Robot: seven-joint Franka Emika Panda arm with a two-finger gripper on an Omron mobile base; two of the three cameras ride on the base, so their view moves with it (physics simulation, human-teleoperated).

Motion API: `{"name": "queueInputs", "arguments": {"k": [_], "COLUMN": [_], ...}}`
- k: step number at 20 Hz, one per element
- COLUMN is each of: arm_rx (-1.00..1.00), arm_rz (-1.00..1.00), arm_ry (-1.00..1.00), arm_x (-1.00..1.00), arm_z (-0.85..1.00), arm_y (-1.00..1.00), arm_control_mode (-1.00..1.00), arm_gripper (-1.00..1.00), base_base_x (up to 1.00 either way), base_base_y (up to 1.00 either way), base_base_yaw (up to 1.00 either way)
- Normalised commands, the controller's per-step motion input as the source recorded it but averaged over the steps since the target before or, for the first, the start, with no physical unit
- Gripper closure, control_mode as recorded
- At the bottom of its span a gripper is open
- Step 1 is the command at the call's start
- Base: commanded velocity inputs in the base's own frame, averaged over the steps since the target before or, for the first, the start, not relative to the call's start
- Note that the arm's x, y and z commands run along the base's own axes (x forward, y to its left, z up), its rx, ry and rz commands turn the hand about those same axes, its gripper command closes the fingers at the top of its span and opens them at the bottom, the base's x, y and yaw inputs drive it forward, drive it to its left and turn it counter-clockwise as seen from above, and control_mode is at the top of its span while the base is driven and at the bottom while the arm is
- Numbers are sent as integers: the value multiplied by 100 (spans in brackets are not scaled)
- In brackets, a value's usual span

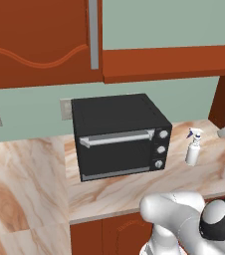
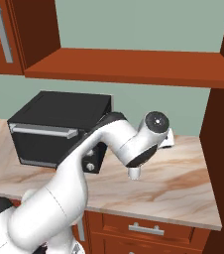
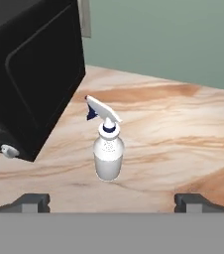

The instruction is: Move the cutting board and knife to the sink. Then move spray from the shelves to the counter.

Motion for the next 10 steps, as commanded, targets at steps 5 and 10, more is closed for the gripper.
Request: {"name": "queueInputs", "arguments": {"k": [5, 10], "arm_rx": [0, 0], "arm_rz": [-14, -2], "arm_ry": [0, 0], "arm_x": [-86, -71], "arm_z": [5, 17], "arm_y": [26, 77], "arm_control_mode": [-100, -100], "arm_gripper": [-100, -100], "base_base_x": [0, 0], "base_base_y": [0, 0], "base_base_yaw": [0, 0]}}
